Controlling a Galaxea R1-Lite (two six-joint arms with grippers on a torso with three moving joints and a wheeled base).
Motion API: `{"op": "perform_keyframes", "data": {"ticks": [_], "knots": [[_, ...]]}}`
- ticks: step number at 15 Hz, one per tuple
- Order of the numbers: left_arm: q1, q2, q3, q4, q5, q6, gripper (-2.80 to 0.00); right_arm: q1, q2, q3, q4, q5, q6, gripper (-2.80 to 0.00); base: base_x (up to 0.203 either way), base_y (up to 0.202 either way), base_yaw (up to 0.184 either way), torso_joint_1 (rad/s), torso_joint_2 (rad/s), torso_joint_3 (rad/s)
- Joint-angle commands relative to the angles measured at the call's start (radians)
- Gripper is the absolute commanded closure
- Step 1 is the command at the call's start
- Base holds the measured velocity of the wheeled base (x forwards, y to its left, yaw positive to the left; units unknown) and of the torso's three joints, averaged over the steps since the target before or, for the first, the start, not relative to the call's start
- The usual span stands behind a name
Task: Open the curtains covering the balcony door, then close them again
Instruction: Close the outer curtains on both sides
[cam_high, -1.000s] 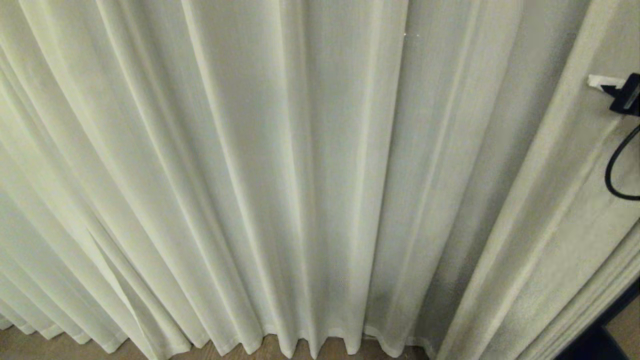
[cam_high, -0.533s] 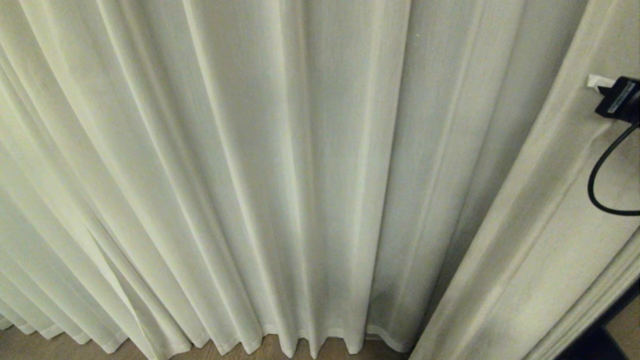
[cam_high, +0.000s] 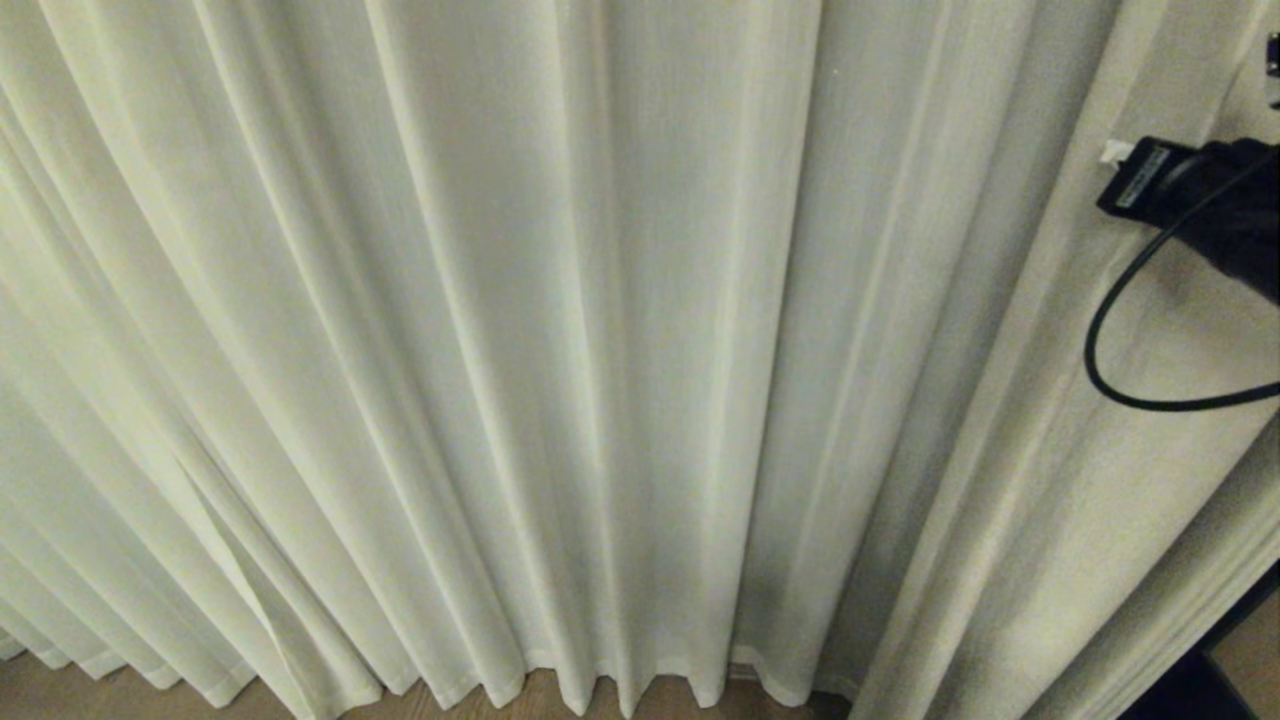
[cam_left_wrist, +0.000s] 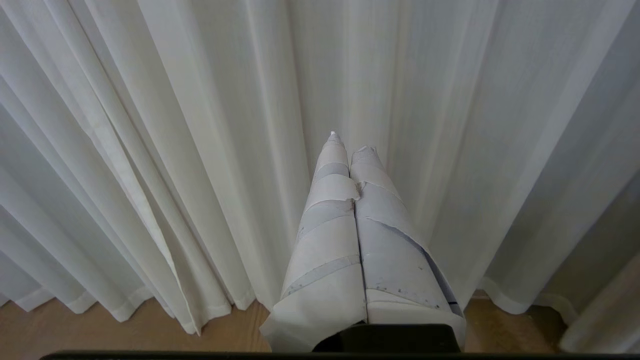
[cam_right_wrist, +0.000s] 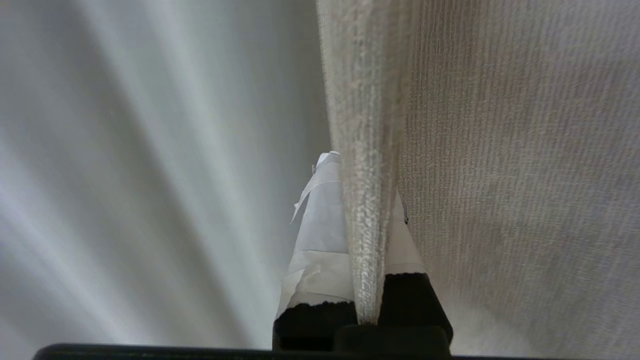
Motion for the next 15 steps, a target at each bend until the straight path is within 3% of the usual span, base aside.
{"op": "perform_keyframes", "data": {"ticks": [1,4,8,11,15], "knots": [[0.0,0.0,0.0,0.0,0.001,-0.001,0.0,0.157,0.052,-0.032,-0.001,-0.114,0.002,0.0,0.0,0.0,0.0,0.0,0.0,0.0],[0.0,0.0,0.0,0.0,0.001,0.0,0.0,0.355,0.109,-0.103,-0.004,-0.204,-0.001,0.0,0.0,0.0,0.0,0.0,0.0,0.0],[0.0,0.0,0.0,0.0,0.001,-0.001,0.0,0.555,0.216,-0.245,-0.022,-0.271,-0.054,0.0,0.0,0.0,0.0,0.0,0.0,0.0],[0.0,0.0,0.0,0.0,0.001,-0.001,0.0,0.653,0.316,-0.303,-0.104,-0.276,-0.15,0.0,0.0,0.0,0.0,0.0,0.0,0.0],[0.0,0.0,0.0,0.0,0.001,-0.001,0.0,0.726,0.415,-0.4,-0.142,-0.276,-0.23,0.0,0.0,0.0,0.0,0.0,0.0,0.0]]}}
